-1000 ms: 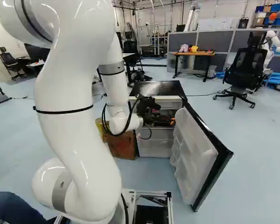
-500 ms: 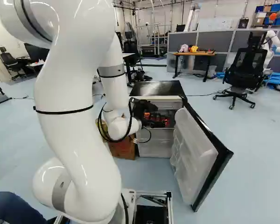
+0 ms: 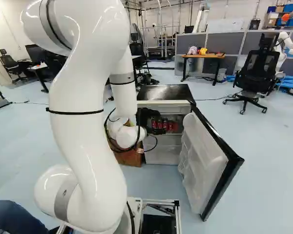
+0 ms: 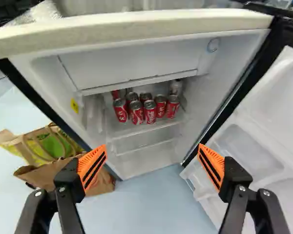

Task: Grab a drink from the fridge

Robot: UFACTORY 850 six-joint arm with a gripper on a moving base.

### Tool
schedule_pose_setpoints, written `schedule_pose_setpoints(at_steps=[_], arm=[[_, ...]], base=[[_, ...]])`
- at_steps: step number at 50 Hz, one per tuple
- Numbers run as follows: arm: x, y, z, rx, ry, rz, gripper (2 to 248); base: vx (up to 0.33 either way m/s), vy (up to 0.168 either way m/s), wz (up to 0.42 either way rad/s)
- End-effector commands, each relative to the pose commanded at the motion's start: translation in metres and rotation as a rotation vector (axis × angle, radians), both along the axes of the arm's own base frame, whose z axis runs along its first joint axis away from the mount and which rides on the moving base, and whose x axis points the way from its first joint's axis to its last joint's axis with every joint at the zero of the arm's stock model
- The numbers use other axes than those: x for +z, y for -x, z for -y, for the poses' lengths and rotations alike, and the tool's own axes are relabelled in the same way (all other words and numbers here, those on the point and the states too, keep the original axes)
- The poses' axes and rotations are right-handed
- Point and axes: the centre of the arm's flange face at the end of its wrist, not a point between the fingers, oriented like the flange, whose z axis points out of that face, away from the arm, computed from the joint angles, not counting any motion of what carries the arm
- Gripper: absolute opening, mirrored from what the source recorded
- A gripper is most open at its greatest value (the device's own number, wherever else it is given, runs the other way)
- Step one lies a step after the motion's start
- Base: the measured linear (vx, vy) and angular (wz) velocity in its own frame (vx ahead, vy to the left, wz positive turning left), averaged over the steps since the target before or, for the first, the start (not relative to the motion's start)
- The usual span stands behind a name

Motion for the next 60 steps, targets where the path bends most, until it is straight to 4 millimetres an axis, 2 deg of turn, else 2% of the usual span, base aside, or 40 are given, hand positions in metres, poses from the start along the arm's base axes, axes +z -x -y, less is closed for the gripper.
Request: schedule_pose_setpoints(at_steps=[13,39,60], arm=[[-0.016,-0.004,-0.007,0.101,-0.016,-0.038,247],[-0.045,-0.013,-0.008,0.126,-0.030,-0.088,247],[-0.070,-0.030,-0.008,0.142,-0.033,-0.090,247]], base=[[0.000,0.000,0.000],[0.000,0.000,0.000],[0.000,0.000,0.000]])
